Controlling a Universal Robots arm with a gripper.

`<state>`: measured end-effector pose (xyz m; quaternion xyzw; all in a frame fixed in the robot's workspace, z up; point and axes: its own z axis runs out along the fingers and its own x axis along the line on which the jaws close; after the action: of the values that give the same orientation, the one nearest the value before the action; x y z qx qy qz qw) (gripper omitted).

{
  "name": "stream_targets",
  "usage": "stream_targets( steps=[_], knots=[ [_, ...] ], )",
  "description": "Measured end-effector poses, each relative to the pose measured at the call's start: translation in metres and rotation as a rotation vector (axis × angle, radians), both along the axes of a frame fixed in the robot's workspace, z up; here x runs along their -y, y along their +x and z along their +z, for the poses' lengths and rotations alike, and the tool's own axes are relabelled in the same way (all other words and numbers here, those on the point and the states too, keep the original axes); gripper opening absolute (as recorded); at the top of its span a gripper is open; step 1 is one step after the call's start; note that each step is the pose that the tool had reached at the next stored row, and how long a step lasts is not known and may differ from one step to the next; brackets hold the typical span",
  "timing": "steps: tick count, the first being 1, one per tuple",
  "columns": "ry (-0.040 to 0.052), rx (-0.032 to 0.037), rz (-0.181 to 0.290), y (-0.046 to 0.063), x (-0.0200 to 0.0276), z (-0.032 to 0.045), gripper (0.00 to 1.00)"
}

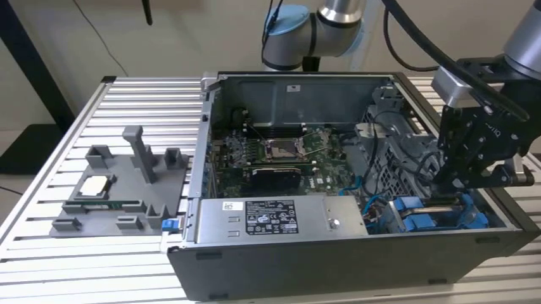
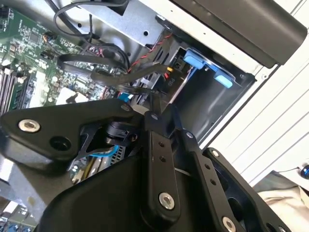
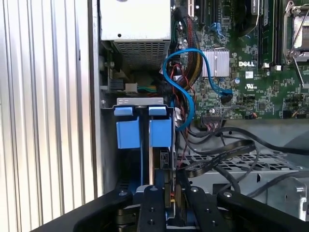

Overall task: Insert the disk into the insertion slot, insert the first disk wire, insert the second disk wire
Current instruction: 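Insert the second disk wire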

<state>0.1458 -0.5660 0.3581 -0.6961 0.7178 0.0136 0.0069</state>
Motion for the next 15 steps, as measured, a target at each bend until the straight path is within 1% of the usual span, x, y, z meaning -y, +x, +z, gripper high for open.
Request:
stream_targets(
  steps=[6,15],
  knots=[
    [0.0,0.0,0.0,0.0,0.0,0.0019,0.24],
    [-0.0001,0.0,0.0,0.0,0.0,0.0021,0.24]
  ],
)
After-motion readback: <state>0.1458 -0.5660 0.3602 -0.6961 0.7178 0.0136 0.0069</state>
